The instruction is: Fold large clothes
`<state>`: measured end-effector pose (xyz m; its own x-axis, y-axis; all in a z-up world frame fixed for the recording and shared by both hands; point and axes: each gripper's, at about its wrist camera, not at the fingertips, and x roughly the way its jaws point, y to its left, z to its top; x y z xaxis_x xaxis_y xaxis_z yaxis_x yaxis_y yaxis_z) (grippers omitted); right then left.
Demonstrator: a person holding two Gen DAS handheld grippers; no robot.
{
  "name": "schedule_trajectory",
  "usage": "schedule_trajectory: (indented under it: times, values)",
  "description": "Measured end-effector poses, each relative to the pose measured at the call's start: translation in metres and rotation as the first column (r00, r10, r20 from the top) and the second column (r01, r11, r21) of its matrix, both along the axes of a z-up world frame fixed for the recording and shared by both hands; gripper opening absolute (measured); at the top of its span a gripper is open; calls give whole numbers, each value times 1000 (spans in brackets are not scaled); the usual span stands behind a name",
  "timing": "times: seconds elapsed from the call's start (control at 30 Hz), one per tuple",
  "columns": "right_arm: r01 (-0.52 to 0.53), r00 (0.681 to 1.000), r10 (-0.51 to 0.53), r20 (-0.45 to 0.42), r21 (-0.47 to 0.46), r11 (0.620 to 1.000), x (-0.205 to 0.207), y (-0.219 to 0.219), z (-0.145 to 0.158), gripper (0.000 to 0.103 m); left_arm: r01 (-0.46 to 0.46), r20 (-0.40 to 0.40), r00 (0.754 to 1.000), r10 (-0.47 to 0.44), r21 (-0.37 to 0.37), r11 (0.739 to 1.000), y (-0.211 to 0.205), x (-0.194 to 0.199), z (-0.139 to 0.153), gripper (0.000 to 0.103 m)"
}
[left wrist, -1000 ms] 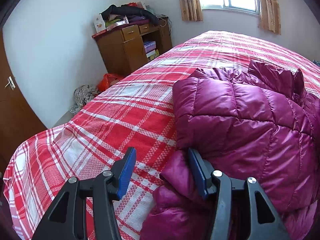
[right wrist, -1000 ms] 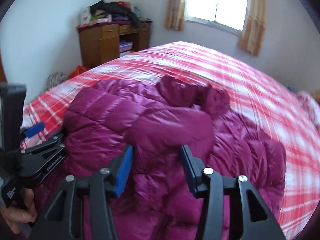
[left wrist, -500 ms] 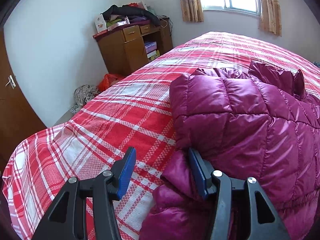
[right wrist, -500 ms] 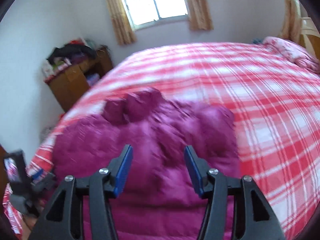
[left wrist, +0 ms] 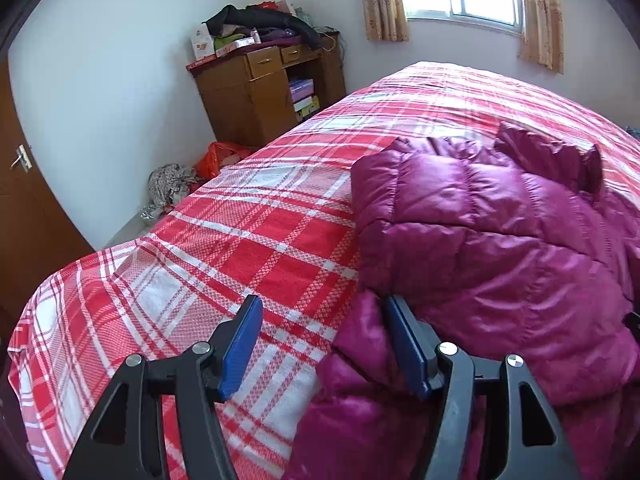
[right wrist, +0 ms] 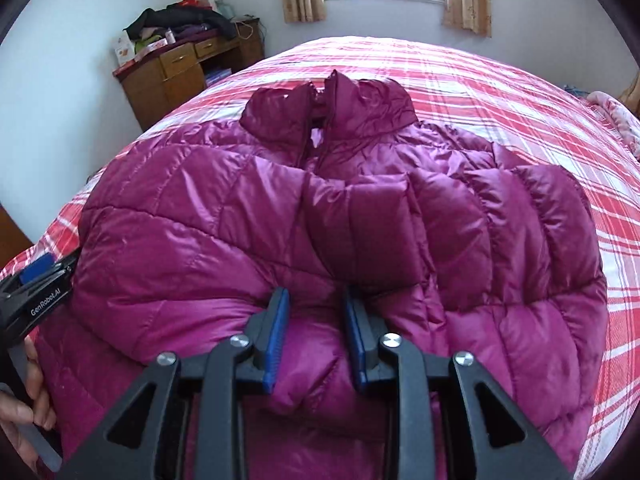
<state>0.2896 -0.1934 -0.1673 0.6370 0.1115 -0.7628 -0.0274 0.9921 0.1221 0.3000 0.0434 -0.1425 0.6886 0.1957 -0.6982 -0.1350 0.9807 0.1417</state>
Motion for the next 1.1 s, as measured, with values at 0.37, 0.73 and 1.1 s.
schedule_trajectory:
  times: [0.37,0.73,1.1]
  values:
    - [80,989,-87,117,61,995,34,-61,97,70,134,121,986,-116,-145,980,-22,36,101,77]
    - [135,988,-121,-93,163,977,155,-80,95,83,149,-29,986,-164,-282,948,-60,144,74,83]
    - [195,939,-152,-307,113,974,225,-72,28,81,131,-46,987,-152,-314,940,-58,172,56,83]
